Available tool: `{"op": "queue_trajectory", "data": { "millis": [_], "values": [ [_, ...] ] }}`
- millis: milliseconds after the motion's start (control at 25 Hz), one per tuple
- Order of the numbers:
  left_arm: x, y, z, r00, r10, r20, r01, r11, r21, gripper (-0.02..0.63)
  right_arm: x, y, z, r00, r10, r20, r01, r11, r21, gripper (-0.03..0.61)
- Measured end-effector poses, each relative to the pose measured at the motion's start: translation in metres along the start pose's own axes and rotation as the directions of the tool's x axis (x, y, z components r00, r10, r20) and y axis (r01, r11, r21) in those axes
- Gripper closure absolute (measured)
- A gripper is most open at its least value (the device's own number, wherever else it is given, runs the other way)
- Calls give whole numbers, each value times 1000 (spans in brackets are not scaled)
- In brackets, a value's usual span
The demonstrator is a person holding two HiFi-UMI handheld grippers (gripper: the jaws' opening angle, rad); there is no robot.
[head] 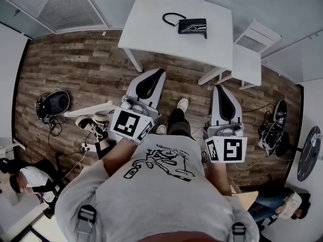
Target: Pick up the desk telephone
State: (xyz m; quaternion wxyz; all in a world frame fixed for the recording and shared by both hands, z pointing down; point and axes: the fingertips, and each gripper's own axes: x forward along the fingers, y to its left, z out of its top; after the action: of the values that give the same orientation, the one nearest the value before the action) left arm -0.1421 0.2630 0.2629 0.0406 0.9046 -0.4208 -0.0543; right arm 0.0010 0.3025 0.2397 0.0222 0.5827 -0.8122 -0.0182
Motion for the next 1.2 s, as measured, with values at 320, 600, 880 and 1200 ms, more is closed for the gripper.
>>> {"op": "queue_trajectory", "data": {
  "millis": [320, 600, 880, 1200],
  "values": [
    [80, 14, -10, 1000, -10, -24, 11, 1000, 13, 609, 55, -62, -8, 1000, -7, 7, 7, 1000, 18, 572],
    [172, 31, -17, 998, 16, -53, -15, 1000, 18, 608, 119, -132, -12, 1000, 22, 1, -22, 999, 29, 572],
    [258, 45, -21, 997, 45, -55, -44, 999, 29, 609, 181, -199, -22, 997, 71, -9, -70, 997, 40, 572],
    [301, 72, -28, 995, 81, -60, -80, 996, 27, 609, 234, -221, -32, 992, 126, -28, -125, 992, 31, 572]
  ]
}}
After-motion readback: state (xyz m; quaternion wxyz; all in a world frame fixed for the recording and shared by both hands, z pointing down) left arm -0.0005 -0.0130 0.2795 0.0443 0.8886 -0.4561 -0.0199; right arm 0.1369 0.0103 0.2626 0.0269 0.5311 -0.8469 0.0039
